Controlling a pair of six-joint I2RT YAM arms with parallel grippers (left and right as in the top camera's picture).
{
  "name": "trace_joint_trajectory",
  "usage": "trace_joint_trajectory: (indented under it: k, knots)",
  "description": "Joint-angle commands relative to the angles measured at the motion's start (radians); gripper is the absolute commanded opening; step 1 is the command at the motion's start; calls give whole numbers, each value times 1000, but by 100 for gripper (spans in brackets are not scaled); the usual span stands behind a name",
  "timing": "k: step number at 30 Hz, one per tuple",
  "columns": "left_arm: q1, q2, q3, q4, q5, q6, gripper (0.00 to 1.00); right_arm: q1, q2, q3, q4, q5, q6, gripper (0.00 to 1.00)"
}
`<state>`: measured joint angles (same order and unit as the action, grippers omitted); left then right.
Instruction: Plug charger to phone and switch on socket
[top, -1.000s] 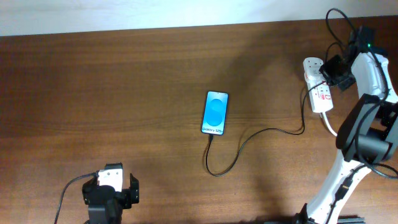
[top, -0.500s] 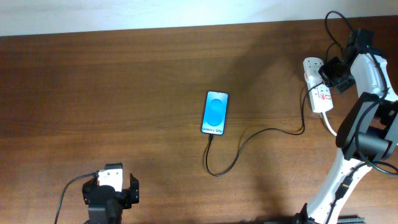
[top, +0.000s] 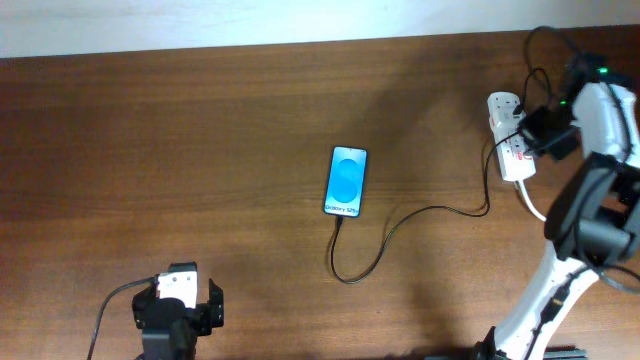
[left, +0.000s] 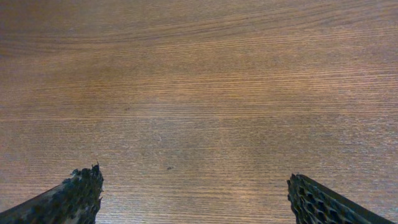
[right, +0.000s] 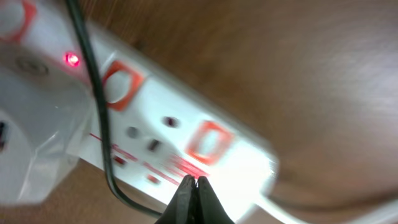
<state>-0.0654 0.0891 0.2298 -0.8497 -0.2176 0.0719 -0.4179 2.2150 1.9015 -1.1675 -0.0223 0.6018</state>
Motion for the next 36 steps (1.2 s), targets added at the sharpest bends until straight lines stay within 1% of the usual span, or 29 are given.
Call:
trace_joint_trajectory:
  k: [1, 3, 5, 6, 8, 11, 13, 14, 17, 20, 23, 24, 25, 26, 28, 30, 32, 34, 35, 36]
  knots:
    - [-4, -4, -2, -1, -8, 12, 99, -14, -288, 40, -29, 140, -16, 4]
    - [-4, -4, -2, -1, -8, 12, 99, -11, -406, 40, -29, 130, -45, 5]
    - [-4, -4, -2, -1, -8, 12, 99, -8, -534, 40, -6, 63, -45, 4]
    - [-4, -4, -2, -1, -8, 12, 99, -8, -618, 40, 38, -20, -45, 4]
    - [-4, -4, -2, -1, -8, 12, 99, -8, -723, 40, 142, -153, -45, 4]
    - [-4, -4, -2, -1, -8, 12, 99, -8, -881, 40, 355, -347, -45, 4]
    - [-4, -4, -2, -1, -8, 12, 99, -8, -940, 40, 432, -367, -46, 4]
    - [-4, -4, -2, -1, -8, 12, 99, -8, -974, 40, 455, -368, -74, 4]
    - [-4, -4, -2, -1, -8, 12, 99, -3, -1057, 36, 399, -367, -180, 6]
    - [-4, -4, -2, -1, -8, 12, 99, 64, -1193, -20, 360, -359, -279, 10]
    - [-4, -4, -2, -1, -8, 12, 99, 103, -1349, -132, 394, -365, -283, 13]
    - [-4, -4, -2, -1, -8, 12, 99, 104, -1398, -173, 419, -367, -284, 15]
    - [-4, -4, -2, -1, -8, 12, 99, 104, -1474, -236, 456, -366, -285, 21]
    - [-4, -4, -2, -1, -8, 12, 99, 113, -1518, -270, 473, -364, -285, 24]
    - [-4, -4, -2, -1, -8, 12, 99, 220, -1584, -293, 467, -359, -384, 27]
    - [-4, -4, -2, -1, -8, 12, 99, 327, -1640, -293, 465, -352, -515, 33]
    - [-4, -4, -2, -1, -8, 12, 99, 366, -1710, -293, 458, -296, -536, 37]
    - [-4, -4, -2, -1, -8, 12, 99, 375, -1791, -293, 446, -280, -543, 45]
    - [-4, -4, -2, -1, -8, 12, 99, 377, -1822, -293, 444, -279, -543, 50]
    - [-4, -4, -2, -1, -8, 12, 99, 378, -1852, -293, 443, -279, -543, 59]
